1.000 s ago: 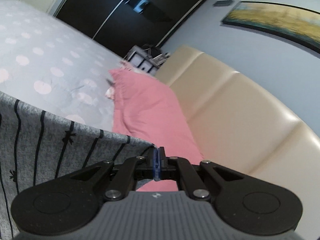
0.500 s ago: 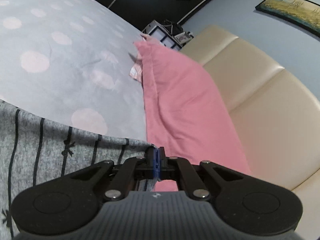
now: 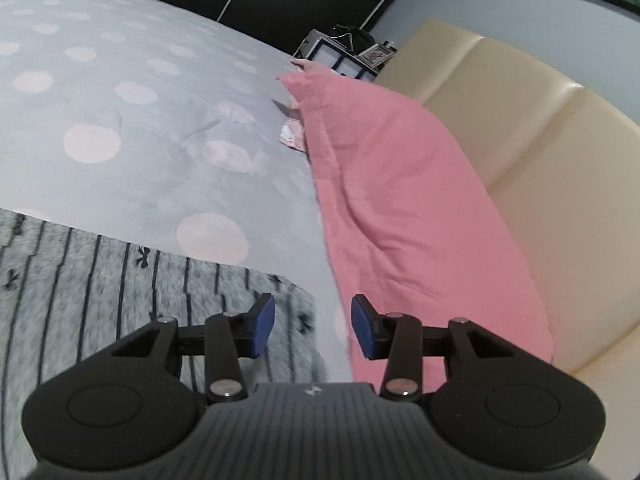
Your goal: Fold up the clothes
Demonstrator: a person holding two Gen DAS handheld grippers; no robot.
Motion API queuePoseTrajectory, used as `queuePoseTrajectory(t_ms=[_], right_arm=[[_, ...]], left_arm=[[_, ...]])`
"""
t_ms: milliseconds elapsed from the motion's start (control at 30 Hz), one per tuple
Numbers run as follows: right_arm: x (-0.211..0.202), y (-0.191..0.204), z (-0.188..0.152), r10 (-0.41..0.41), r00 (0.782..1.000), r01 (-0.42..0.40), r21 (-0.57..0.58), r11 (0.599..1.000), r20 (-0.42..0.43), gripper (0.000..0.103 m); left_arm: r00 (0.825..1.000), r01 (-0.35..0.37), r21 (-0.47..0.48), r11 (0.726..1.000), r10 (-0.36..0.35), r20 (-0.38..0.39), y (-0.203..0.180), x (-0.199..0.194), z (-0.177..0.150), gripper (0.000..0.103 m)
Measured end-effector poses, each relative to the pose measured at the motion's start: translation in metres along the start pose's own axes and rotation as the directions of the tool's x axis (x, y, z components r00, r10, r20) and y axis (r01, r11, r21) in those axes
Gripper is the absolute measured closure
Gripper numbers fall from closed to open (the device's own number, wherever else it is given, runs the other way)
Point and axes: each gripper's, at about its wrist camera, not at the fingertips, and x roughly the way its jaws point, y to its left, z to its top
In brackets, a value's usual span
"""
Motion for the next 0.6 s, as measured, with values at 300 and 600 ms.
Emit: queuePoseTrajectory(t_ms=[300,600], right_arm=[[-0.059,-0.080,-0.084,0.130,0.984,-0.093,0.269,0.959,-0.125,0.055],[-0.069,-0.122,-0.155,0.295,0.946,-0.193,0.492,0.849,-0.138,0.060]], left_arm=[[0.999,0.045,-0.106,0.993,-0.047,-0.016,-0.012,-0.087,-0.032,0.053],[0.998,0.022,-0.212,0.977,-0.033,-0.049,-0.033,-0.142,-0.036,0.053]])
